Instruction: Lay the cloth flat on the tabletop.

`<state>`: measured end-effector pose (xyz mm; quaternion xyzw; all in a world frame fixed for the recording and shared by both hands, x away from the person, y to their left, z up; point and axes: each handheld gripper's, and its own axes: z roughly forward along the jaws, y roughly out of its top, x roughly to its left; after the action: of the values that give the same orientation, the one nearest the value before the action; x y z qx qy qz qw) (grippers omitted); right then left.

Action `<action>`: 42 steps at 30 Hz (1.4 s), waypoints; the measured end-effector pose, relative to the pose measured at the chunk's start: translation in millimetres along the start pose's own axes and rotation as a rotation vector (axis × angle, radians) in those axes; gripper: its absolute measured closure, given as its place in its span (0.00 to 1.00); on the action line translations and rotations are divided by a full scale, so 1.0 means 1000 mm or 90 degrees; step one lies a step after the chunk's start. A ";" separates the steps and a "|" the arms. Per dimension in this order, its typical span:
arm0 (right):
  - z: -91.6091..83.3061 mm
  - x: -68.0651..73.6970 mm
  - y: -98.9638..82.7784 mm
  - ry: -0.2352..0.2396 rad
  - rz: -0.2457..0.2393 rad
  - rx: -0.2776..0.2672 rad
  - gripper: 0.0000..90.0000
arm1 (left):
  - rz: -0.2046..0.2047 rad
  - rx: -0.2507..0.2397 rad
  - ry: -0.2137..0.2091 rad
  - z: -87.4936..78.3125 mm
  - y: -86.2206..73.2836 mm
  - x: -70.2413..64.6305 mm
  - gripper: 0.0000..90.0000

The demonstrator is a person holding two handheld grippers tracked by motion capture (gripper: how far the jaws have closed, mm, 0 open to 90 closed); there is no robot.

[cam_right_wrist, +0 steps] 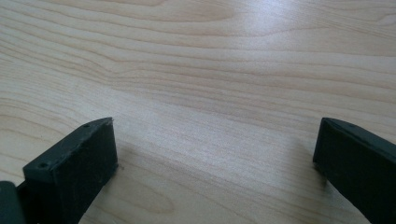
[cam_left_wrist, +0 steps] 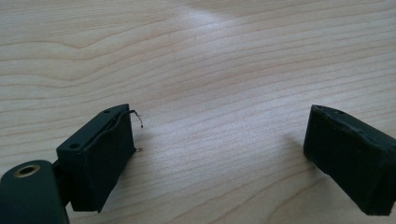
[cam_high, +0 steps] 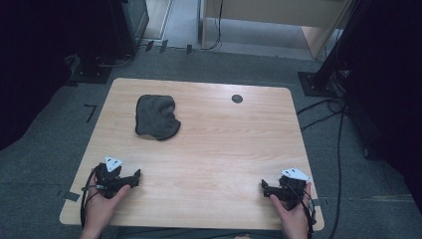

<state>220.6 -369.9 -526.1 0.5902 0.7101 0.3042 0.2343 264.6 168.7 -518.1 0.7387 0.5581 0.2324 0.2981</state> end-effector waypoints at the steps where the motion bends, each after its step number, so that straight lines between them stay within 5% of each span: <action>1: 0.000 0.000 0.000 0.001 -0.001 0.000 0.00 | -0.001 0.000 0.000 0.000 0.000 0.000 0.09; 8: 0.000 0.000 0.000 0.006 0.000 -0.002 0.01 | -0.003 0.000 0.001 -0.001 -0.001 0.001 0.09; 9: -0.001 0.002 0.000 0.002 0.014 -0.008 0.04 | -0.002 0.000 0.002 -0.002 -0.002 0.002 0.09; 10: -0.007 0.007 -0.002 -0.027 0.016 -0.020 0.21 | -0.003 -0.001 0.002 -0.002 -0.002 0.002 0.09; 13: -0.010 0.010 0.000 -0.038 0.007 -0.031 0.21 | -0.004 -0.002 0.001 -0.003 -0.003 0.003 0.09; 21: -0.018 0.035 0.029 0.025 -0.003 -0.077 0.34 | -0.006 -0.001 0.003 -0.003 -0.003 0.004 0.09; 23: -0.020 0.049 0.045 0.056 -0.012 -0.086 0.43 | -0.006 -0.001 0.004 -0.003 -0.003 0.004 0.09; 31: -0.010 0.092 0.078 0.114 -0.047 -0.108 0.51 | -0.006 -0.002 0.003 -0.002 -0.002 0.004 0.09; 42: 0.014 0.153 0.112 0.153 -0.091 -0.126 0.51 | -0.005 -0.002 0.002 -0.002 -0.002 0.004 0.09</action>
<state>278.7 -204.3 -453.0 0.4715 0.7398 0.4235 0.2258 262.9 173.2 -518.2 0.7356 0.5611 0.2335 0.2990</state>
